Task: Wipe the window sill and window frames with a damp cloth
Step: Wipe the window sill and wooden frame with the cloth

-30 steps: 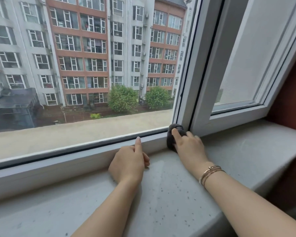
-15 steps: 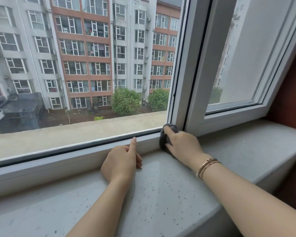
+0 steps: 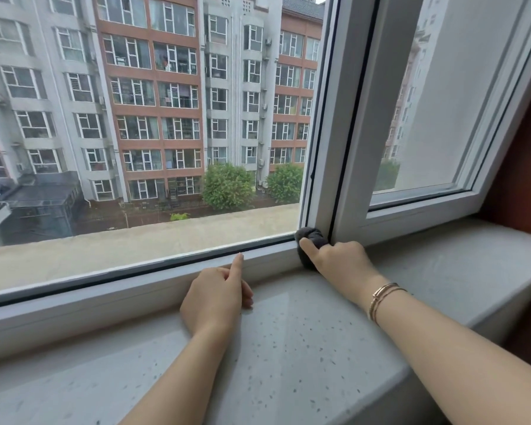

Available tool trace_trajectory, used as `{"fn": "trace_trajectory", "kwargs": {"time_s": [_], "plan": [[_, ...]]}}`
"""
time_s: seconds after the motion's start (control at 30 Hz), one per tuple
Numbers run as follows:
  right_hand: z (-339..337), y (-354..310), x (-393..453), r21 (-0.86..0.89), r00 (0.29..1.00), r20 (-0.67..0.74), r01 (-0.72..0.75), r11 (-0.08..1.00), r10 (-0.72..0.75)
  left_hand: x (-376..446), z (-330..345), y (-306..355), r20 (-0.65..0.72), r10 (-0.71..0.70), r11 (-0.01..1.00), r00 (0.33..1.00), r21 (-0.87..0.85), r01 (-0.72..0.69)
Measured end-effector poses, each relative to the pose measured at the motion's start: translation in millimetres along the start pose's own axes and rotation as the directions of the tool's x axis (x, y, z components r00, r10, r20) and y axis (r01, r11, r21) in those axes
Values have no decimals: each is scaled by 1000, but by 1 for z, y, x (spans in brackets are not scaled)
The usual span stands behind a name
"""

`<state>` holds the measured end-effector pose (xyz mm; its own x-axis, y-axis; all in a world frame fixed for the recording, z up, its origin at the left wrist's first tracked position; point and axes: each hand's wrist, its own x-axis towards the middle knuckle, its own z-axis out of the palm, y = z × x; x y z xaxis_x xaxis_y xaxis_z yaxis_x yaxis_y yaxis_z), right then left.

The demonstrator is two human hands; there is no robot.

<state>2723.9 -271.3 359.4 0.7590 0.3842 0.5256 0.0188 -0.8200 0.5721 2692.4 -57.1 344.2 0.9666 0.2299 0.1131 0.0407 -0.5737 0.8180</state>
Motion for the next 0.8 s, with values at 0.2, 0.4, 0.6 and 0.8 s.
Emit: {"fn": "trace_trajectory", "kwargs": {"time_s": [0.2,0.4,0.6,0.8], "plan": [[2,-1,-4,102,999,45,13,995,-17,-1,-2,-5,-4,-6,1000,1000,-3,6],[-29,6,4,519,933,359,-203,830,3,-4,-7,-9,1,-12,1000,1000,-22,12],[-51,15,-5,468,885,448,-351,811,125,-4,-12,-10,-16,0,999,1000,-33,-1],[-58,3,-11,658,862,341,-504,559,376,-2,-16,-9,-15,39,999,999,6,-38]]}}
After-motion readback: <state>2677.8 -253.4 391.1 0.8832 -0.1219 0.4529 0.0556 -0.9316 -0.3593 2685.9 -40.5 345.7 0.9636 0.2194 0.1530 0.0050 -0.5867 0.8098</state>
